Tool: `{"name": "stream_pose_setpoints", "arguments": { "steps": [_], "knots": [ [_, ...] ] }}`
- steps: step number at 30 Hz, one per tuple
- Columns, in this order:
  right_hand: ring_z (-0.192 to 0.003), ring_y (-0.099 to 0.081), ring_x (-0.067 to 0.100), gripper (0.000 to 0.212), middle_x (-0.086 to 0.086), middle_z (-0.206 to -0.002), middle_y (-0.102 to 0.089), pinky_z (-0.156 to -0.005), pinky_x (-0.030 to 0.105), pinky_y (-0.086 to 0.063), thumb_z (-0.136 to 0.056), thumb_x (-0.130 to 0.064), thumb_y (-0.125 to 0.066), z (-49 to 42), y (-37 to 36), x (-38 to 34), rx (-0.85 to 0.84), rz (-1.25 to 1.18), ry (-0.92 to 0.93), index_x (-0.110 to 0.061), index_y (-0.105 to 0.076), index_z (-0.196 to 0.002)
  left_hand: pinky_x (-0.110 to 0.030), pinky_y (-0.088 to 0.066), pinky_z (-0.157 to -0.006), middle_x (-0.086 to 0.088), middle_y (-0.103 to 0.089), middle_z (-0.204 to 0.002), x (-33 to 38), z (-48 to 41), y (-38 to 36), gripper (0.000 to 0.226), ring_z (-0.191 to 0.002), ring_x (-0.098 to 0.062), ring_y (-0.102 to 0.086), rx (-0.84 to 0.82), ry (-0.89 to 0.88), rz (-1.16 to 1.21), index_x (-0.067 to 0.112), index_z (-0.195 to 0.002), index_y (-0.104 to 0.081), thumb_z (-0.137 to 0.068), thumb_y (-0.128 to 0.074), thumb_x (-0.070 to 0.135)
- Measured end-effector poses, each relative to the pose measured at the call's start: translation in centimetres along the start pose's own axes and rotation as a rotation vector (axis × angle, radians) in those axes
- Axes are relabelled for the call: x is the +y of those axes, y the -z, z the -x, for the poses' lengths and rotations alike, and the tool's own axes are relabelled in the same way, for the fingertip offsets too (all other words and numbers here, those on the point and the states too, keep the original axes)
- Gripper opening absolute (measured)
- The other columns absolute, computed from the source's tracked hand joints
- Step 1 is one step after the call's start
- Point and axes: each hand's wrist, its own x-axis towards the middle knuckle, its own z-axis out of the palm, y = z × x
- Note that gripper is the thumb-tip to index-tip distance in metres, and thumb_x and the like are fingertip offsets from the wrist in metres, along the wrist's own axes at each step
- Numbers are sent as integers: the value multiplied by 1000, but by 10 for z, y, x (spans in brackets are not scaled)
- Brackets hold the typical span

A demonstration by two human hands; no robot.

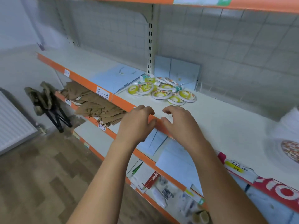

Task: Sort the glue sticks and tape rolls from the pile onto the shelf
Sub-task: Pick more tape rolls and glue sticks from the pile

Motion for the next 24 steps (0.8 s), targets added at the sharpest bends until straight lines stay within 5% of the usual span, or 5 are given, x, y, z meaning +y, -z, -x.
{"name": "stream_pose_setpoints", "arguments": {
  "steps": [17, 24],
  "knots": [
    [-118, -50, 27, 36, 8, -125, -58, -102, 39, -39, -90, -33, -62, -129, -42, 20, -24, 100, -109, -16, -64, -122, -40, -46, -90, -8, -48, -131, -76, -135, -45, 54, -119, -29, -49, -99, -35, 64, 19, -139, -44, -90, -59, 35],
    [-124, -41, 35, 64, 11, -132, -50, -99, 43, -39, -82, -60, -62, -168, -66, 10, -31, 231, -344, -21, -52, -132, -46, -42, -98, -11, -41, -138, -110, -196, -58, 62, -124, -33, -44, -159, -184, 113, 18, -139, -44, -85, -65, 42]
  ]
}}
